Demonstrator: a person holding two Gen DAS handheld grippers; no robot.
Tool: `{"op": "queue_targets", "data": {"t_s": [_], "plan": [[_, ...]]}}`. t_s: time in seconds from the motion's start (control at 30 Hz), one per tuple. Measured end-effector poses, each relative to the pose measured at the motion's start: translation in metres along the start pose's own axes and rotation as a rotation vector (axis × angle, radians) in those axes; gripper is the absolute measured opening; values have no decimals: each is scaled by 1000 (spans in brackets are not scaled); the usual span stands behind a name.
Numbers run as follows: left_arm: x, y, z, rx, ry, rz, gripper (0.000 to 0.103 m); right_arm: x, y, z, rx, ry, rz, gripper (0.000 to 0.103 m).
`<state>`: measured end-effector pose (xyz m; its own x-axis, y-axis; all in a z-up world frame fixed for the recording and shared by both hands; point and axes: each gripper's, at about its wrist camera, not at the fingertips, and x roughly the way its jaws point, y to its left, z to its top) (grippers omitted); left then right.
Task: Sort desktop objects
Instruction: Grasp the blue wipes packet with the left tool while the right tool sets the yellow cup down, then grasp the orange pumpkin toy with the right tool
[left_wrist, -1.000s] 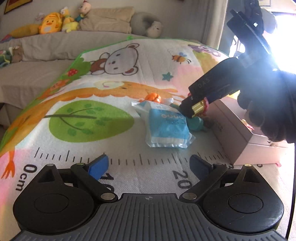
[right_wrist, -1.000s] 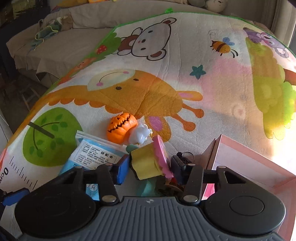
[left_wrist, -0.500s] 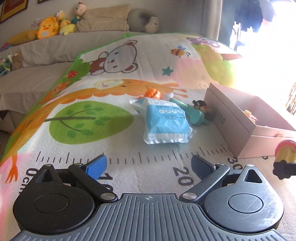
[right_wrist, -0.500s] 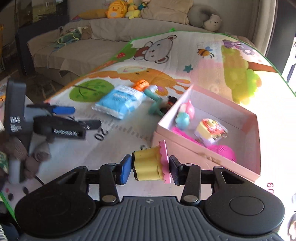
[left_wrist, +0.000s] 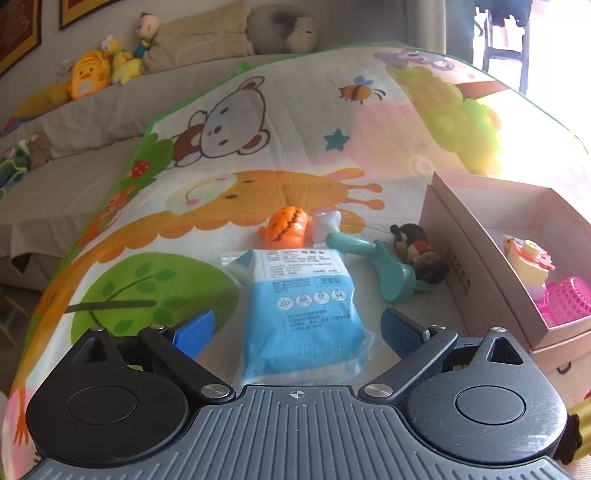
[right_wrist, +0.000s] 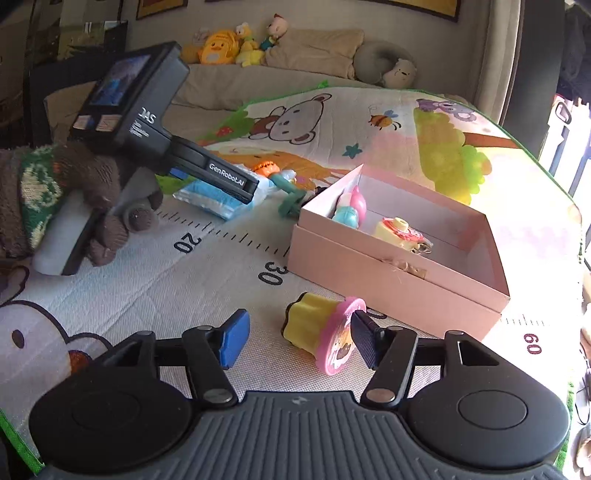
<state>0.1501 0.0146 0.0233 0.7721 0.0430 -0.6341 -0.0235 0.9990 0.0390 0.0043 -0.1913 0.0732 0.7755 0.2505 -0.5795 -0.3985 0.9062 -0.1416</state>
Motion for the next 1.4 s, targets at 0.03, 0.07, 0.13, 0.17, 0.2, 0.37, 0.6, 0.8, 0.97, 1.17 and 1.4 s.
{"op": "queue_targets", "data": {"t_s": [0.03,0.07,0.13,0.17,0.2,0.37,0.6,0.8,0.97,1.17,1.4], "plan": [[3,-1,-1,9,12,6,87,-4,-4,0,14,-13,-2,66],[4,-1,-3,14,22,2,75,-8,-6,-2,28,-20,-3,67],[0,1,-8,15,25,-1,66,-15,-12,-3,54,-26,-6,72],[-4,1,-11,20,21,1,64,-16,-15,-5,66,-26,-9,73],[-9,2,-14,24,19,-1,63,-17,-17,-6,75,-24,-16,75],[-48,6,-42,46,45,-81,62,-13,-22,-11,116,-1,-13,75],[-112,6,-88,106,84,-292,79,-12,-16,24,55,-34,42,75],[-111,33,-84,-15,-42,-210,97,36,-13,111,76,41,166,81],[-79,68,-71,-206,-39,-166,100,136,-15,177,181,249,235,81],[-67,90,-80,-287,-72,-169,100,238,-4,204,106,399,61,75],[-75,88,-83,-266,-113,-209,101,298,5,197,68,514,-63,50]]}}
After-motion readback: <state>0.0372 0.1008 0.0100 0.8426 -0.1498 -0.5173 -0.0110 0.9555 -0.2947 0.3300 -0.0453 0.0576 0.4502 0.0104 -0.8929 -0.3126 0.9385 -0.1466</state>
